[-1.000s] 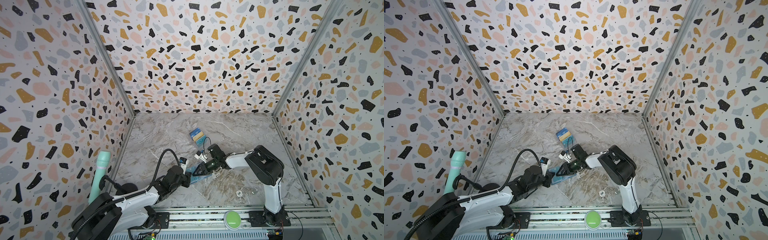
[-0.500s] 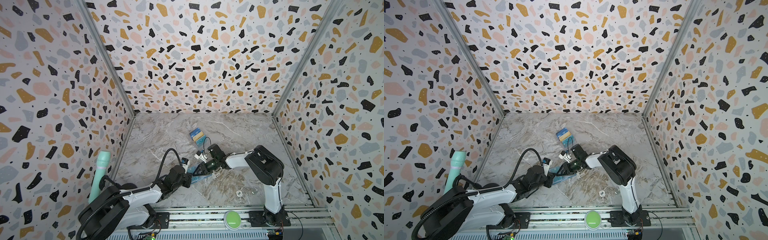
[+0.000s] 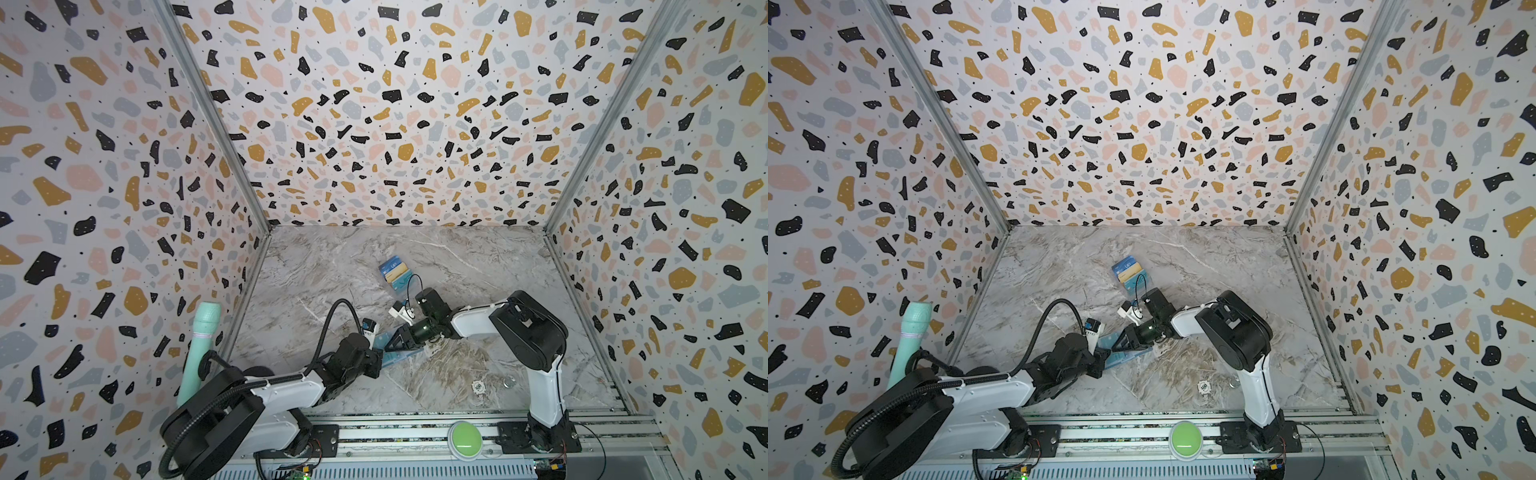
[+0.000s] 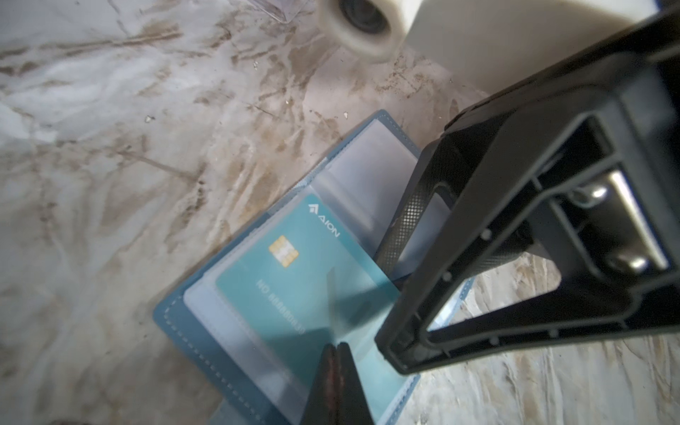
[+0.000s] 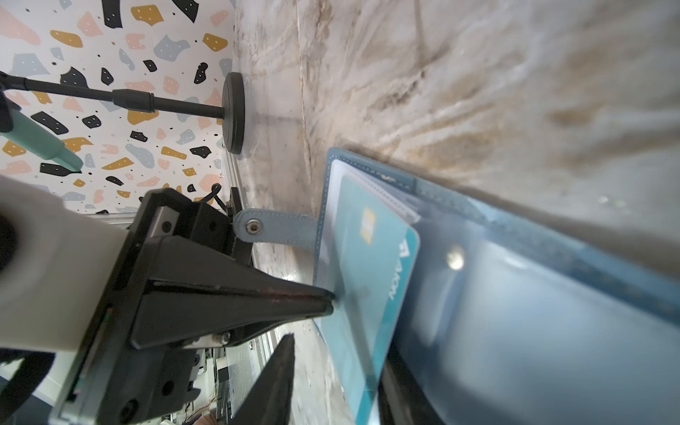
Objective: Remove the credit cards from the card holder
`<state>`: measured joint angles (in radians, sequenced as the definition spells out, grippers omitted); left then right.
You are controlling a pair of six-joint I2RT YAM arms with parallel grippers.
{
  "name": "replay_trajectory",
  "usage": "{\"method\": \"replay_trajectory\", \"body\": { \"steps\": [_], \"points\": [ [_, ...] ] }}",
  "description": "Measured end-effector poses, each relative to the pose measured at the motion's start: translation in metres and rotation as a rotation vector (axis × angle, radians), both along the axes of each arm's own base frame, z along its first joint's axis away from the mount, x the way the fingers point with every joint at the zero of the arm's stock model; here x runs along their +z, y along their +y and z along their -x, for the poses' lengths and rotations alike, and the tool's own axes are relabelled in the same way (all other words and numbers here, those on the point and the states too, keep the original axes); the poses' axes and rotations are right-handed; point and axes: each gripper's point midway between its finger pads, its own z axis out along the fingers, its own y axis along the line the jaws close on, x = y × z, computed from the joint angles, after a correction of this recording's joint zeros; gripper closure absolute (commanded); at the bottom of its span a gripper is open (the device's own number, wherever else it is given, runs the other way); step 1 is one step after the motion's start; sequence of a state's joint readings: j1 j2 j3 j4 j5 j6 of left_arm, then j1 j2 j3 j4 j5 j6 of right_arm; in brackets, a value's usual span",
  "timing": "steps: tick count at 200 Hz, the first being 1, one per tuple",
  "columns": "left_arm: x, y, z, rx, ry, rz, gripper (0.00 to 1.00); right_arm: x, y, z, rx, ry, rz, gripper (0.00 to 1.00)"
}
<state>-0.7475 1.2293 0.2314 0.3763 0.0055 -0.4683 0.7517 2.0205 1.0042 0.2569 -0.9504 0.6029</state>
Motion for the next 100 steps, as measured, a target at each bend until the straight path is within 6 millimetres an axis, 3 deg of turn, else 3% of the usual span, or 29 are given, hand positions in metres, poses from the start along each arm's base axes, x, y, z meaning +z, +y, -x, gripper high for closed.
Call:
{"method": "replay_trajectory", "body": {
  "steps": [100],
  "points": [
    [-0.0011,0.0005,0.0004,0.015,0.015,0.009,1.0,0.0036,-0.0066,-0.0053,-0.026,0.013,-0.022,0.65]
  ]
}}
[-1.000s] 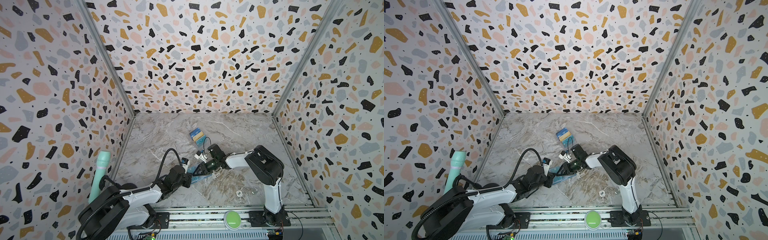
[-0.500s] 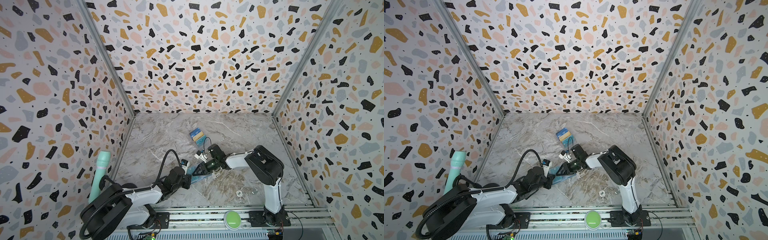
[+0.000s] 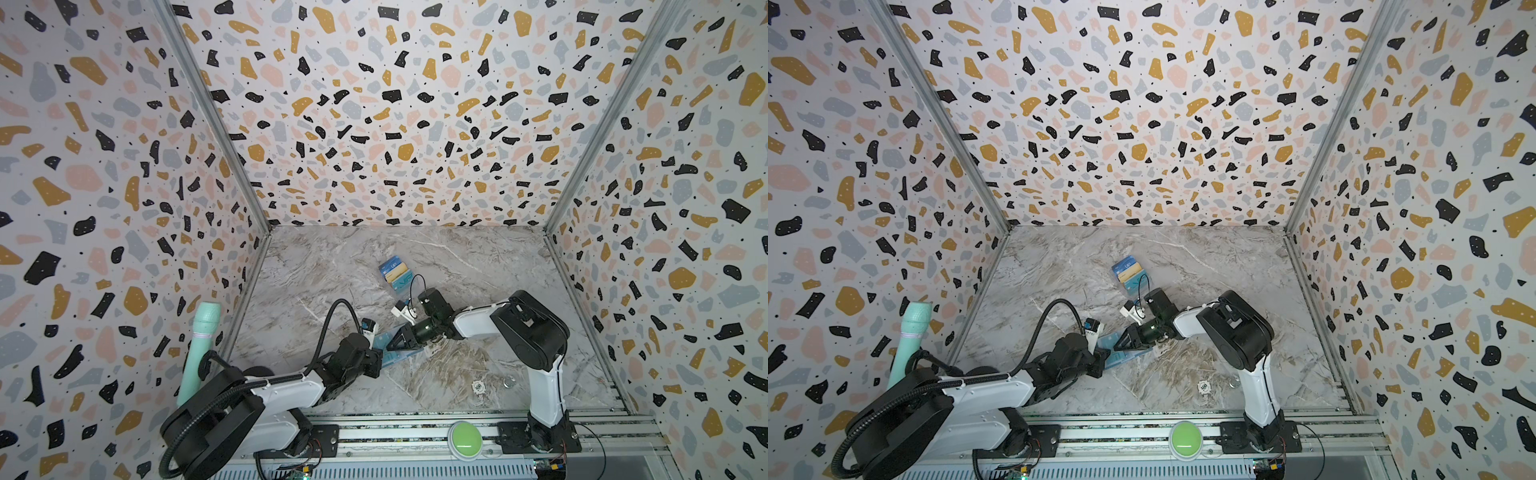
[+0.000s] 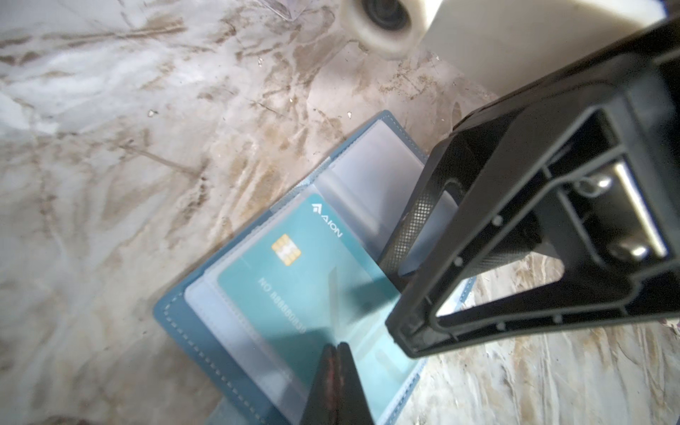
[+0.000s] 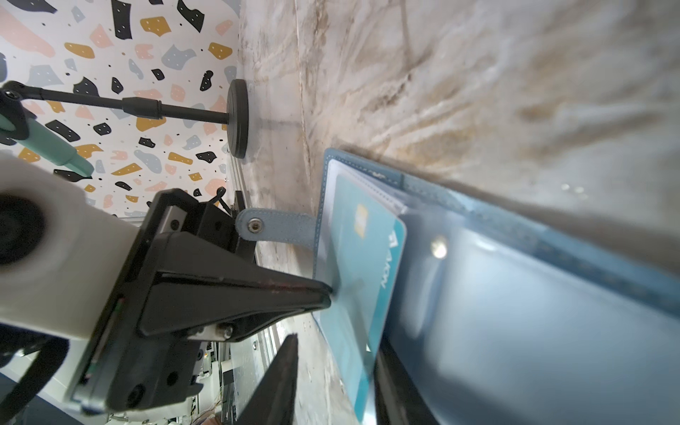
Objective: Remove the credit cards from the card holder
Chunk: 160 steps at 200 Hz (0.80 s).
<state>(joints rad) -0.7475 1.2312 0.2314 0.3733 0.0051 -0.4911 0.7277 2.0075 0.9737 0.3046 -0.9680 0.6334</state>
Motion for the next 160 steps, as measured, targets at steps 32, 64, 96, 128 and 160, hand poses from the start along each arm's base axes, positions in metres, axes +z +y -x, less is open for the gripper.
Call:
{"method": "replay_trajectory", "body": {
  "steps": [32,64,96,128,160],
  "points": [
    [0.001,-0.001,-0.001,0.0,-0.005,0.005,1.0,0.009,-0.002,-0.001,-0.011,0.011,-0.036,0.67],
    [0.002,-0.001,-0.001,0.0,-0.007,0.007,1.0,0.013,-0.002,0.0,-0.011,0.027,-0.064,0.67],
    [0.003,-0.001,-0.002,0.001,-0.009,0.01,1.0,0.017,-0.002,0.0,-0.015,0.034,-0.088,0.69],
    [0.0,0.0,0.0,0.003,0.0,0.003,1.0,0.02,-0.004,-0.003,-0.023,0.041,-0.109,0.71],
    [-0.002,0.001,0.001,0.005,0.006,0.002,1.0,0.024,-0.005,-0.005,-0.021,0.046,-0.131,0.71]
  ]
}}
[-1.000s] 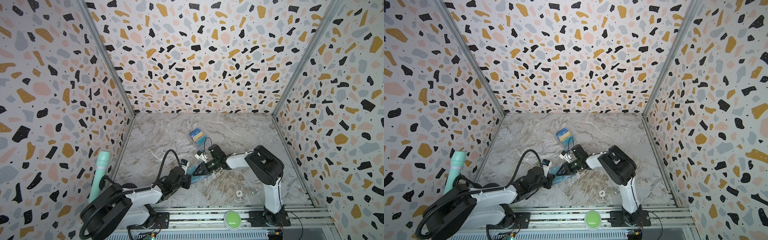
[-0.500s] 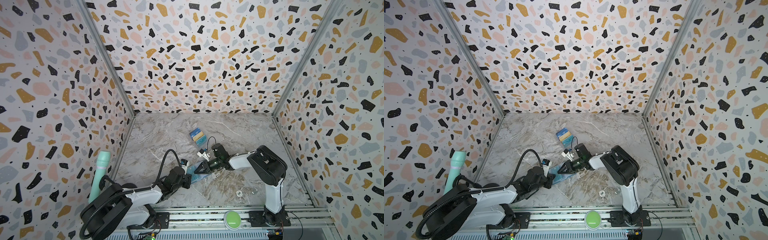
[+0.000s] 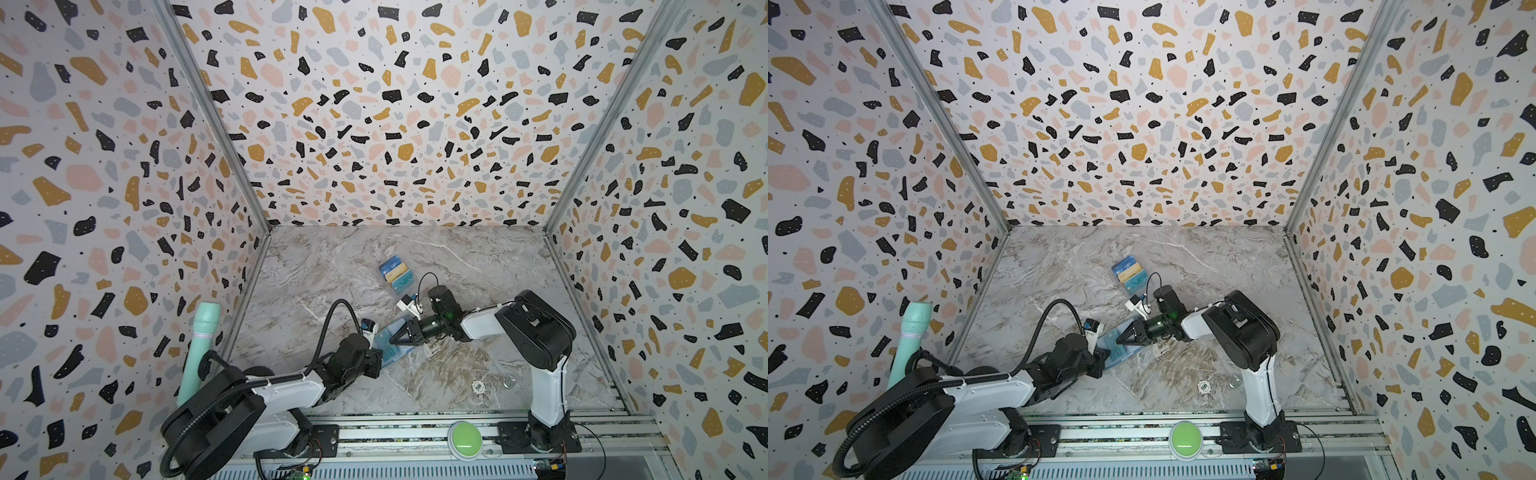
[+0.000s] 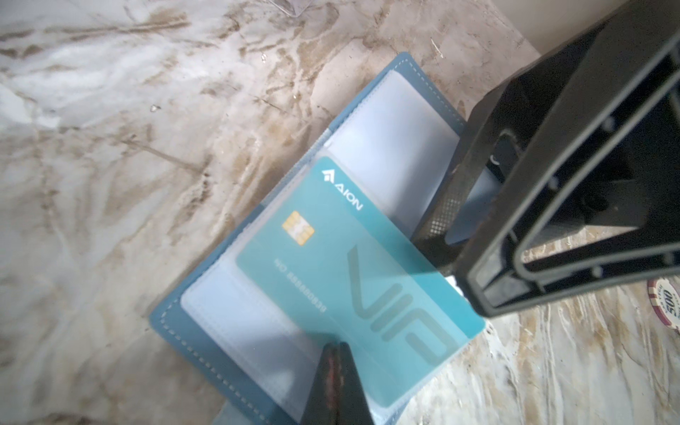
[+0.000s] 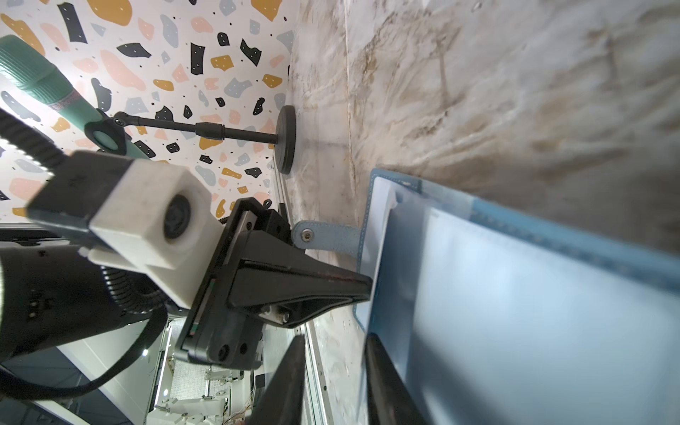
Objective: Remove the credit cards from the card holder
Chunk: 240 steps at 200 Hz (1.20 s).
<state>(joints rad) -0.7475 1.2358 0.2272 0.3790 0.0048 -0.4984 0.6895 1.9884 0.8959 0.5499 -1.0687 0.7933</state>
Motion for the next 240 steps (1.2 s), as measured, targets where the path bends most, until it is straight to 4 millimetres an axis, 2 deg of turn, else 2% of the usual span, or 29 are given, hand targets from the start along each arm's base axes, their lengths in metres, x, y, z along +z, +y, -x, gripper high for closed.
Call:
{"method": "replay_trajectory", "body": {
  "steps": [56,90,154,240],
  "points": [
    [0.0,0.0,0.0,0.006,0.005,0.005,1.0,0.0,-0.001,-0.001,0.001,0.003,-0.005,0.72],
    [0.0,0.0,0.0,0.007,0.006,0.006,1.0,-0.012,-0.004,-0.001,-0.005,-0.007,0.059,0.72],
    [0.0,0.0,0.0,0.008,0.007,0.005,1.0,-0.019,0.004,0.001,0.017,-0.072,0.134,0.74],
    [0.0,0.0,0.0,0.007,0.007,0.005,1.0,-0.025,0.008,0.009,0.048,-0.035,0.118,0.72]
  ]
}}
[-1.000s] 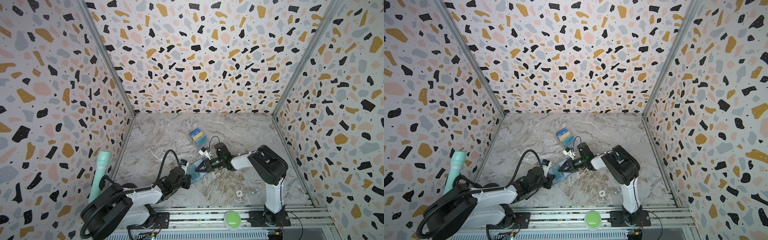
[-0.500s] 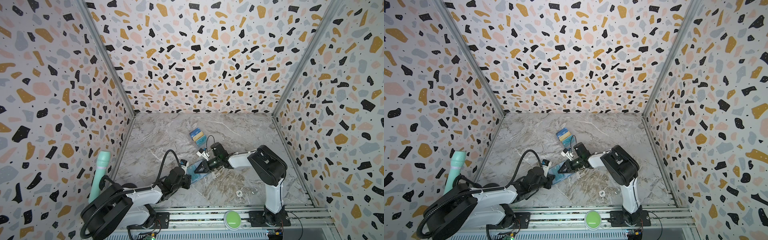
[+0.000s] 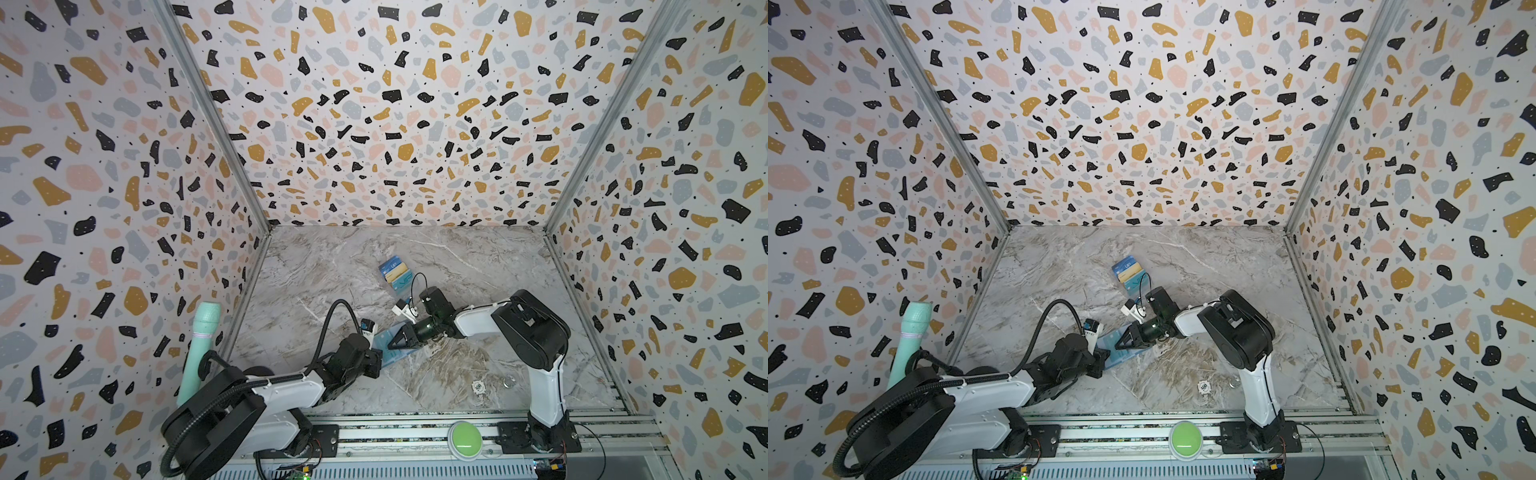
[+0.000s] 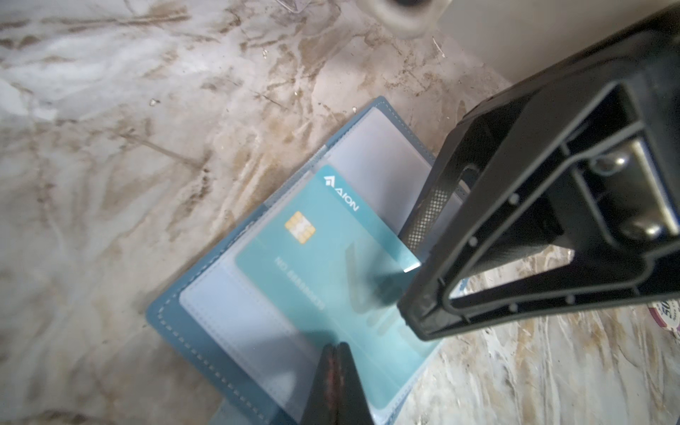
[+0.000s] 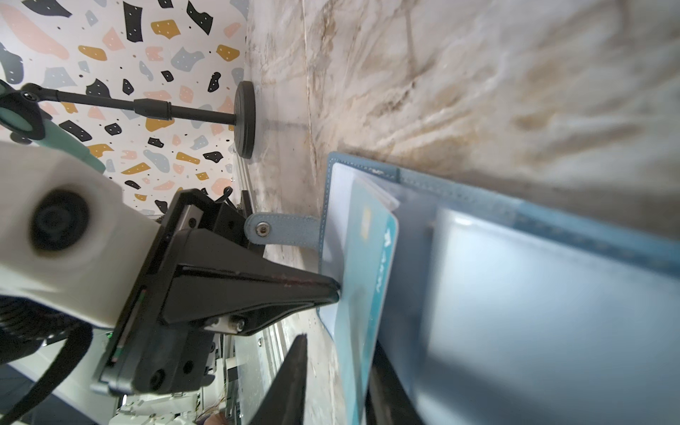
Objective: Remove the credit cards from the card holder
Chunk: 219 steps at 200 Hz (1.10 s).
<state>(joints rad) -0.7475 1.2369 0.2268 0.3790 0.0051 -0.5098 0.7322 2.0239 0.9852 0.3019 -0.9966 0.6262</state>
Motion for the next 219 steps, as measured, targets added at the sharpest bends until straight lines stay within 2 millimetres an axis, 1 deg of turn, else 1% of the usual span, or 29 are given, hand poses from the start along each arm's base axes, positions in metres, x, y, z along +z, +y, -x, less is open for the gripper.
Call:
{"method": "replay_trajectory", "body": {
  "steps": [25,60,118,150,219],
  "points": [
    [0.0,0.0,0.0,0.0,0.0,0.0,1.0,-0.002,0.004,0.004,0.012,0.01,-0.007,0.72],
    [0.0,0.0,0.0,0.0,0.0,0.0,1.0,0.005,0.008,0.003,0.011,0.017,-0.04,0.73],
    [0.0,0.0,0.0,0.0,0.0,0.001,1.0,0.008,-0.003,-0.001,-0.019,0.062,-0.093,0.75],
    [0.0,0.0,0.0,0.0,-0.001,0.001,1.0,0.011,-0.006,-0.005,-0.024,0.064,-0.109,0.77],
    [0.0,0.0,0.0,0.0,0.0,0.001,1.0,0.011,-0.014,-0.01,-0.045,0.048,-0.089,0.87]
  ]
}}
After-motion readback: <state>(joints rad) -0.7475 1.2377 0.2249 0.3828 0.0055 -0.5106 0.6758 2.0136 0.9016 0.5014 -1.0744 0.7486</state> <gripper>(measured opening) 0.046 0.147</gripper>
